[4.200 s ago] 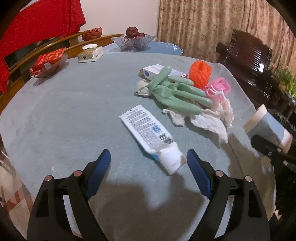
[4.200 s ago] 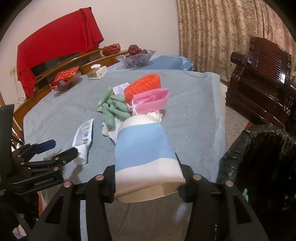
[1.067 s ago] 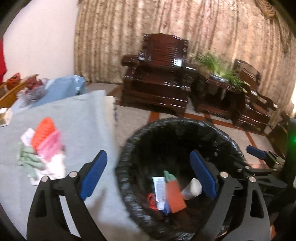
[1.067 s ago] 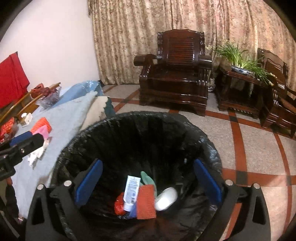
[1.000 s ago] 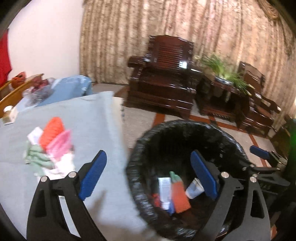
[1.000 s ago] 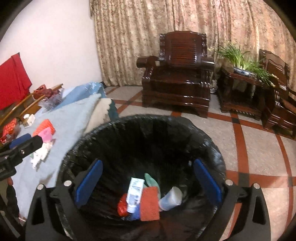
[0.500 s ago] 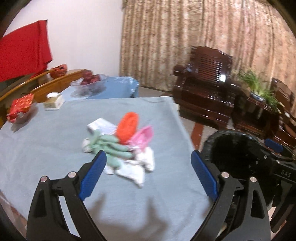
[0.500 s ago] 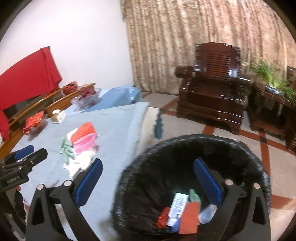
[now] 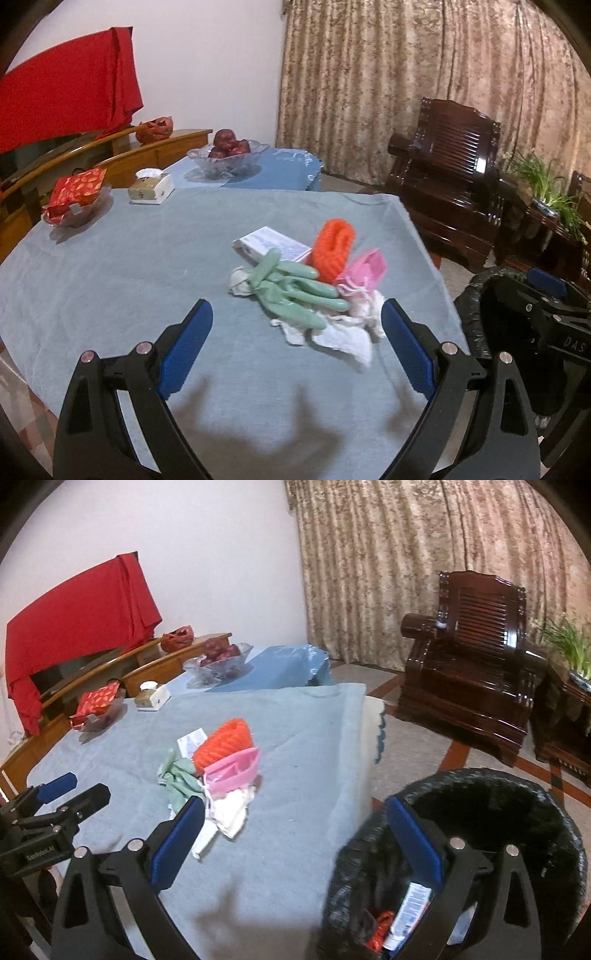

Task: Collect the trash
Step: 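Move both tools back to the trash pile on the table, then grasp the pink mesh bag with the right tool while the left tool grasps the orange mesh net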

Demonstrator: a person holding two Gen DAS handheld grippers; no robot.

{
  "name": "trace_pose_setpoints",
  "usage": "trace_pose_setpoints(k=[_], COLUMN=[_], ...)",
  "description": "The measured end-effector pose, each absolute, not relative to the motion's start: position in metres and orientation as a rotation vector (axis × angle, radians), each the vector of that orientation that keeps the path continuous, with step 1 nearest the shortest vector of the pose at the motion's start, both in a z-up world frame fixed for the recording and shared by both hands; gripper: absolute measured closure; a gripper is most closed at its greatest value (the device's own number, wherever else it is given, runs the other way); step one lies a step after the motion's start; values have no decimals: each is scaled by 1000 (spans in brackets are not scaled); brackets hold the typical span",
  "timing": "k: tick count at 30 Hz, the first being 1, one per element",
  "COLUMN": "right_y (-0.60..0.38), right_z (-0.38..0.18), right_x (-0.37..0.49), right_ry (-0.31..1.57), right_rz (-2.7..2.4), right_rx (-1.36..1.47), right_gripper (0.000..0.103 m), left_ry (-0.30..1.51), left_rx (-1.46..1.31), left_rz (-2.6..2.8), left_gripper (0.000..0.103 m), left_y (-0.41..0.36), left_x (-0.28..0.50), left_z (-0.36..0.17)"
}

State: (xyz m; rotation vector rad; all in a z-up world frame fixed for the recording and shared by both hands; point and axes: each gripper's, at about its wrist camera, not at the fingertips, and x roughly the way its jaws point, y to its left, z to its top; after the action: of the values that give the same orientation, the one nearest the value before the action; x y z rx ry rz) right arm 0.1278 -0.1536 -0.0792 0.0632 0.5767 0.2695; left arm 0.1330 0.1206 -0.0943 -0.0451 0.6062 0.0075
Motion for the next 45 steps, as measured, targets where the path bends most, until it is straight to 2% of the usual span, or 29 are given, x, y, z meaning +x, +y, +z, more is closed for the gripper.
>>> trace_pose_setpoints(k=[11,21,40,43,45], right_y=[-112,-85,-63,-59,-57], right_z=[-106,-137,-143,-151,-155], right_x=[155,179,244,251,254], right_ry=[631,702,730,766,789], right_rz=[311,332,357,391,415], right_rx=[29,5,35,39,44], right_gripper=[7,16,16,24,38], left_ry=[639,668,659,665,669], left_rx=[-53,-55,-59,-58,-60], left_rz=[59,68,75,70,66], left_gripper=[13,13,13,13,13], left_y=[149,160,169,166,165], left_x=[153,172,216,222,224], left_z=[-119,-139,-147,-151,-153])
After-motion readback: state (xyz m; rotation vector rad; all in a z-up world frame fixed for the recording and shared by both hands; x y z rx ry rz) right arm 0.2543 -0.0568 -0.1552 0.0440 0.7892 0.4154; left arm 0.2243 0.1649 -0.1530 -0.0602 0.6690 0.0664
